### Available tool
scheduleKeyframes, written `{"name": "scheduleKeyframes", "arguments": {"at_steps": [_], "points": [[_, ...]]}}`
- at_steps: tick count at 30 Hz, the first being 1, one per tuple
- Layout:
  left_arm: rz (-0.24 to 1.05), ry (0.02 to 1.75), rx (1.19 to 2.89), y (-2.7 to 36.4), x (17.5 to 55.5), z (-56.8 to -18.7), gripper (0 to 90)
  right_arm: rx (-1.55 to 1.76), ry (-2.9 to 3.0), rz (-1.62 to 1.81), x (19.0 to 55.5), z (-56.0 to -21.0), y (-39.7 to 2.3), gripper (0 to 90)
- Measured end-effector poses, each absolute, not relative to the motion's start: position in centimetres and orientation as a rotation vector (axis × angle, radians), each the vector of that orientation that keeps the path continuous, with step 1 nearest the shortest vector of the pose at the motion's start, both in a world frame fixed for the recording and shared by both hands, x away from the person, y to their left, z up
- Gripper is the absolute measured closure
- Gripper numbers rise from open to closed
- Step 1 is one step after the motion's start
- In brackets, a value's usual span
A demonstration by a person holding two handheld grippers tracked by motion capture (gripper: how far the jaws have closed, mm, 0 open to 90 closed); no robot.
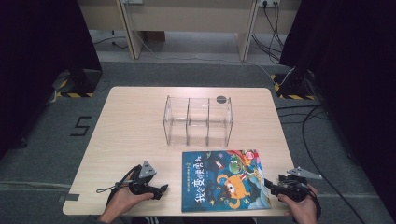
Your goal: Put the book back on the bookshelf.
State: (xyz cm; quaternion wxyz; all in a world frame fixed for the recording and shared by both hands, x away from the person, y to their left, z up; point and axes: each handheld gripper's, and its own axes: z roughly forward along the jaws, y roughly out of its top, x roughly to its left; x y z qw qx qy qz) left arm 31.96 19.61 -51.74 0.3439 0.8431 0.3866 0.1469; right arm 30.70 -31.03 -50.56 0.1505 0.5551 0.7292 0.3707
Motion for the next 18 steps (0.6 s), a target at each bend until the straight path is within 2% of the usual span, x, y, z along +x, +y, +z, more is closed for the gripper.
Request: {"name": "scheduleKeyframes", "arguments": {"at_steps": [18], "points": [[0.373,0.992,2.200,18.92,31.95,-51.70,12.3,1.591,2.130,1.102,30.81,-50.72,-30.42,29.6]]}}
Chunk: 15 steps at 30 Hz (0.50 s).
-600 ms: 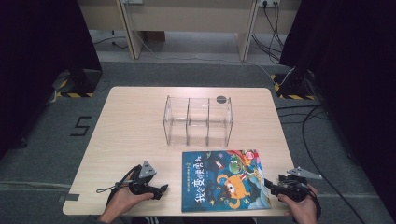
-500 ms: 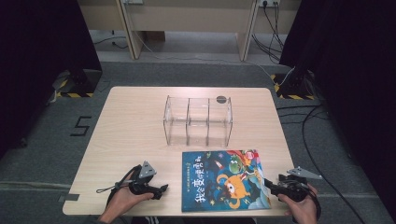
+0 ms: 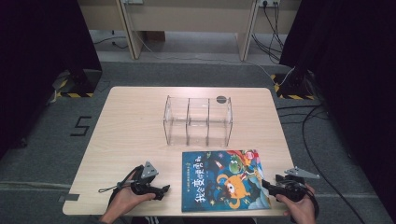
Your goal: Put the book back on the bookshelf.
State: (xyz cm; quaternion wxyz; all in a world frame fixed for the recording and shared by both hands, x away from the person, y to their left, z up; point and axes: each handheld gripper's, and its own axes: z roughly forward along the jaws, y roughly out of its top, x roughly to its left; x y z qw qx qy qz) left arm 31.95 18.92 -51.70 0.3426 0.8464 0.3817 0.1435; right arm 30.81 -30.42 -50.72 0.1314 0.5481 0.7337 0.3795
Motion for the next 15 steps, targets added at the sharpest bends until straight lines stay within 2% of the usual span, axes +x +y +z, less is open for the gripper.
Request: {"name": "scheduleKeyframes", "arguments": {"at_steps": [15], "points": [[0.355,0.950,2.213,18.15,31.62,-51.72,11.9,1.592,2.163,1.167,31.10,-50.95,-29.57,29.7]]}}
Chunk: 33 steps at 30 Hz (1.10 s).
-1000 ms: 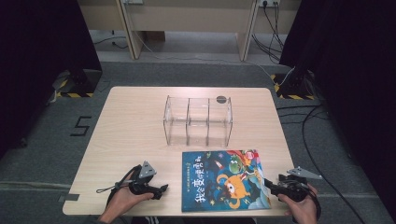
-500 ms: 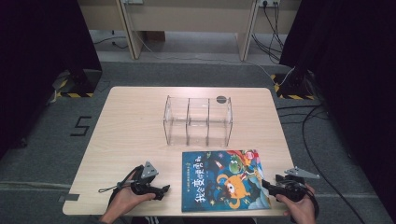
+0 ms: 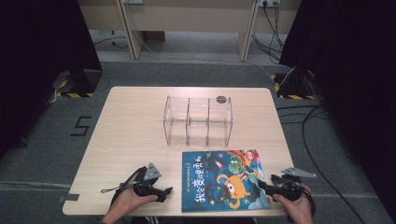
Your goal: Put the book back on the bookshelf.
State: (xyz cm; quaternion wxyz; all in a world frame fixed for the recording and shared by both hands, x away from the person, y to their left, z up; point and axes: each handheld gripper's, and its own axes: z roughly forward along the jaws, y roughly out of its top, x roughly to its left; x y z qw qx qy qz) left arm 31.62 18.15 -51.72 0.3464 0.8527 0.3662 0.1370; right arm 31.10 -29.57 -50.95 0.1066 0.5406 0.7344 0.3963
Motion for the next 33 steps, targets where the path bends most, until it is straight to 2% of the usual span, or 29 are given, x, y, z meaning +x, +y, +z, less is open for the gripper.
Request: {"name": "scheduleKeyframes", "arguments": {"at_steps": [7,12,20,33], "points": [[0.354,0.947,2.212,18.1,31.6,-51.7,11.9,1.568,2.196,1.233,31.3,-51.1,-28.3,30.3],[0.359,0.963,2.208,17.9,31.6,-51.7,12.2,1.565,2.196,1.222,31.4,-51.1,-27.7,27.0],[0.354,1.006,2.193,17.9,31.8,-51.5,17.5,1.571,2.187,1.262,31.4,-51.3,-28.0,27.7],[0.268,1.059,2.144,18.3,31.8,-51.1,20.3,1.542,2.233,1.313,31.3,-51.4,-26.4,27.7]]}}
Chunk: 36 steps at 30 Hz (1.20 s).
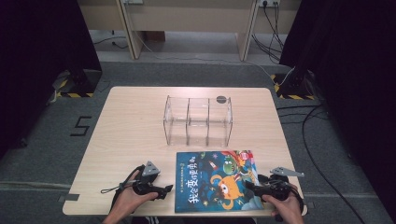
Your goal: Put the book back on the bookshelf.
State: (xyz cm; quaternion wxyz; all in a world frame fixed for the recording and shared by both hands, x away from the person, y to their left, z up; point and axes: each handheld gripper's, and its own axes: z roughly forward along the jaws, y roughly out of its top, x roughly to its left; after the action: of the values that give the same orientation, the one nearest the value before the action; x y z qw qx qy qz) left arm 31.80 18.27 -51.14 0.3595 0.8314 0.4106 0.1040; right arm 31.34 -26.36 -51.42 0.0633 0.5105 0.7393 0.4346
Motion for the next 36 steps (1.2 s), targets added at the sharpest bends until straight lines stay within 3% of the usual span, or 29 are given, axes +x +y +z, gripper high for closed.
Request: {"name": "scheduleKeyframes", "arguments": {"at_steps": [13,17,29,36], "points": [[0.210,1.001,2.142,17.3,31.3,-51.1,25.3,1.598,2.245,1.427,31.4,-51.7,-24.6,27.7],[0.218,1.017,2.135,17.6,31.3,-51.1,26.6,1.590,2.287,1.445,31.3,-51.7,-23.8,35.2],[0.218,1.010,2.147,17.6,31.0,-51.0,31.5,1.574,2.239,1.369,32.1,-51.6,-22.6,28.8],[0.180,0.981,2.178,17.7,30.7,-50.8,37.3,1.812,2.050,1.550,32.1,-52.1,-23.4,28.4]]}}
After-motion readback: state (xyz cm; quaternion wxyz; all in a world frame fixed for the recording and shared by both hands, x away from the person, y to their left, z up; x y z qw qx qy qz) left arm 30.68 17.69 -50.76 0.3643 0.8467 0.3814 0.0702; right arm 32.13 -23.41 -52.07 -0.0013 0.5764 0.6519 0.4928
